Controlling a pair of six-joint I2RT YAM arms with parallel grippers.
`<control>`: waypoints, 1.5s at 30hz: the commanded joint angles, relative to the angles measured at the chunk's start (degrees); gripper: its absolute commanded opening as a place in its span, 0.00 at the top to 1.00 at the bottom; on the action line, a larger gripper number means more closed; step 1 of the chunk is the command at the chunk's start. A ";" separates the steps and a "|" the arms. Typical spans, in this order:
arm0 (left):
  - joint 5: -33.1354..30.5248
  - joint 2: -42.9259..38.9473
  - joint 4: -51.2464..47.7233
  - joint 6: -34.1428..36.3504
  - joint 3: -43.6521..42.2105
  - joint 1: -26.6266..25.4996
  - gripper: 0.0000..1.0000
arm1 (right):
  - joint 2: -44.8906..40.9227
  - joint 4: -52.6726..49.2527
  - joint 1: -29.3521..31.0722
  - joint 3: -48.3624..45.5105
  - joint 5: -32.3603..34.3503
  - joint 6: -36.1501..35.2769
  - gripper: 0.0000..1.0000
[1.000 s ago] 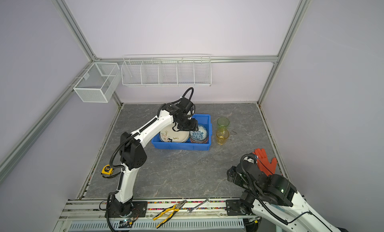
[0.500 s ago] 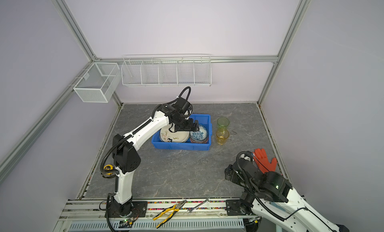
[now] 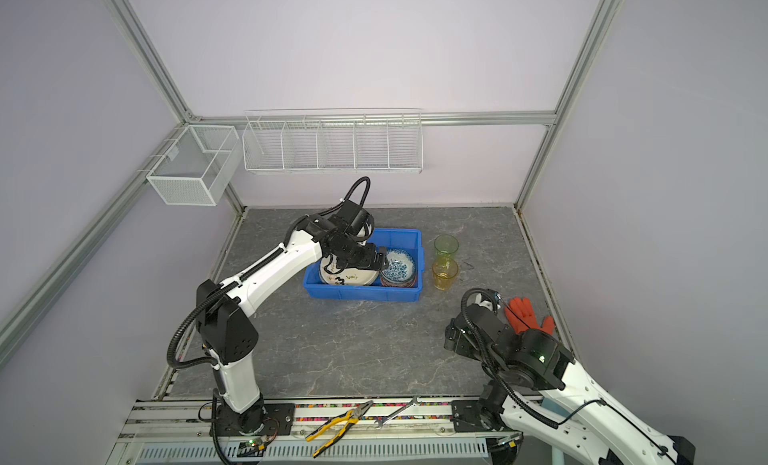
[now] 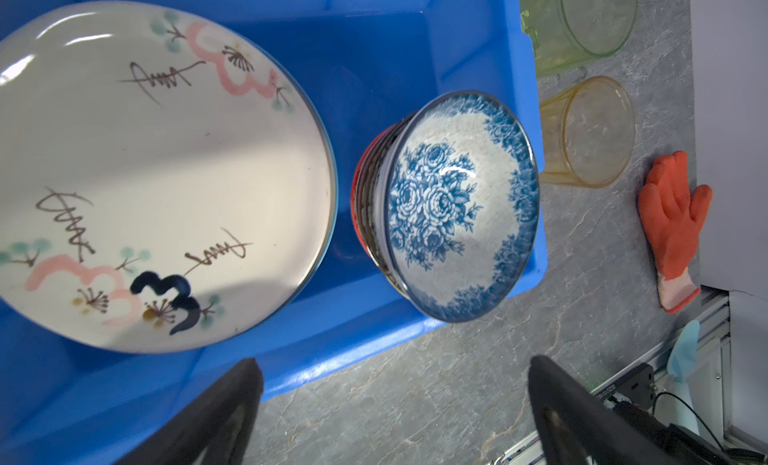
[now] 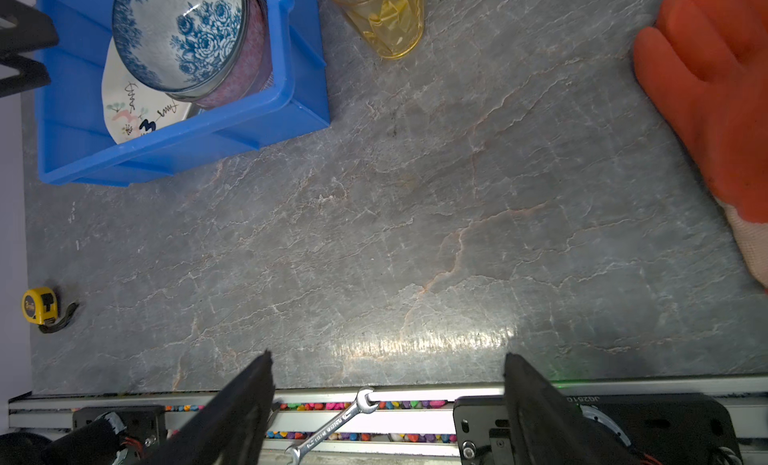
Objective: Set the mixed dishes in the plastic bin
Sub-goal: 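Open the left gripper and lift it off the blue-floral bowl, then grasp the yellow-tinted cup rim with the right gripper while the left withdraws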
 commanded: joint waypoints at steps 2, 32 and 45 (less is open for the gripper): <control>-1.98 -5.20 1.41 -2.16 -6.03 0.08 0.00 | 4.28 0.31 -2.75 2.47 1.04 -4.79 0.12; -18.30 -44.87 -5.54 -13.96 -37.41 0.43 0.00 | 43.60 10.76 -38.57 22.31 -22.50 -38.35 0.02; -20.29 -52.70 -8.25 -16.13 -42.63 0.69 0.00 | 56.68 14.54 -41.97 27.28 -23.77 -40.47 0.22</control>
